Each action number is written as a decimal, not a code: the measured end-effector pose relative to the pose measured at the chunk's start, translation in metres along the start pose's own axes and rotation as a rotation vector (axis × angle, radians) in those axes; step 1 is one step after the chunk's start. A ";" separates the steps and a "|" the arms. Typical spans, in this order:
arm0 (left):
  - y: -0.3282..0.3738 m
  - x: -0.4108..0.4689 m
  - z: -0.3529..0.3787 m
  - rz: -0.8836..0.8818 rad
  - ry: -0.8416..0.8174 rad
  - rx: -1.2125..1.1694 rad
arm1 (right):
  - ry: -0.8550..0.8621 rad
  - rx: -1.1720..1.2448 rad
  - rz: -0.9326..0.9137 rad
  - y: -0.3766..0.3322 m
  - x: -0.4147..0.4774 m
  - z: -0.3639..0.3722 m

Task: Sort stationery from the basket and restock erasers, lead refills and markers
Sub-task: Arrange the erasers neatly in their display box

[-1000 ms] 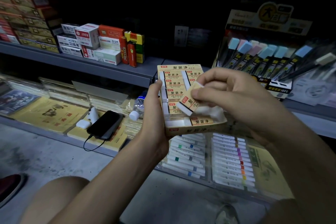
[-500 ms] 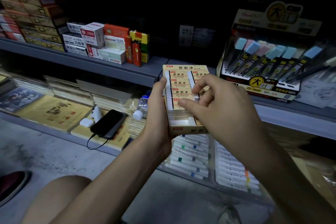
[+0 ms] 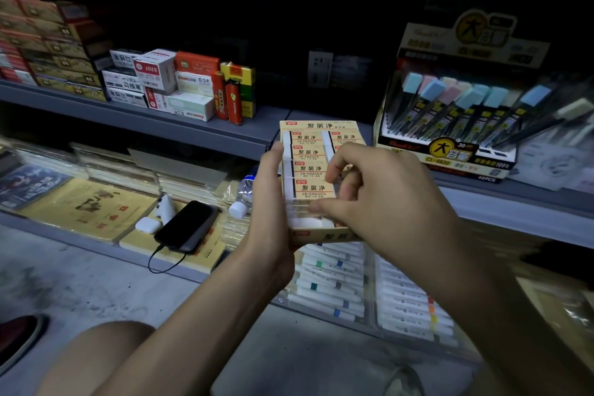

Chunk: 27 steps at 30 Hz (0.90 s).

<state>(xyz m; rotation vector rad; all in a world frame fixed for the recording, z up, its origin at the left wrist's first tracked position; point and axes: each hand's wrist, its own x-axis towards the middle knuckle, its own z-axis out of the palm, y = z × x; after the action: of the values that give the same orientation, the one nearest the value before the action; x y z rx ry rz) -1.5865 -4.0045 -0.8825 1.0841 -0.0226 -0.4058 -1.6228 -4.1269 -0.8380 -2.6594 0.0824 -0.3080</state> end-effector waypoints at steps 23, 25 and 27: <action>-0.002 0.001 0.005 0.015 0.076 -0.032 | -0.429 -0.153 -0.009 0.010 0.014 -0.031; -0.002 0.002 0.004 0.014 0.081 -0.031 | -0.419 -0.139 -0.019 0.010 0.014 -0.033; -0.002 0.003 0.002 0.015 0.082 -0.024 | -0.403 -0.117 -0.028 0.010 0.012 -0.037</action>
<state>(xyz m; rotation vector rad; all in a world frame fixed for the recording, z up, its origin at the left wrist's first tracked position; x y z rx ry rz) -1.5847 -4.0080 -0.8840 1.0753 0.0468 -0.3470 -1.6199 -4.1536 -0.8079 -2.7838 -0.0669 0.2332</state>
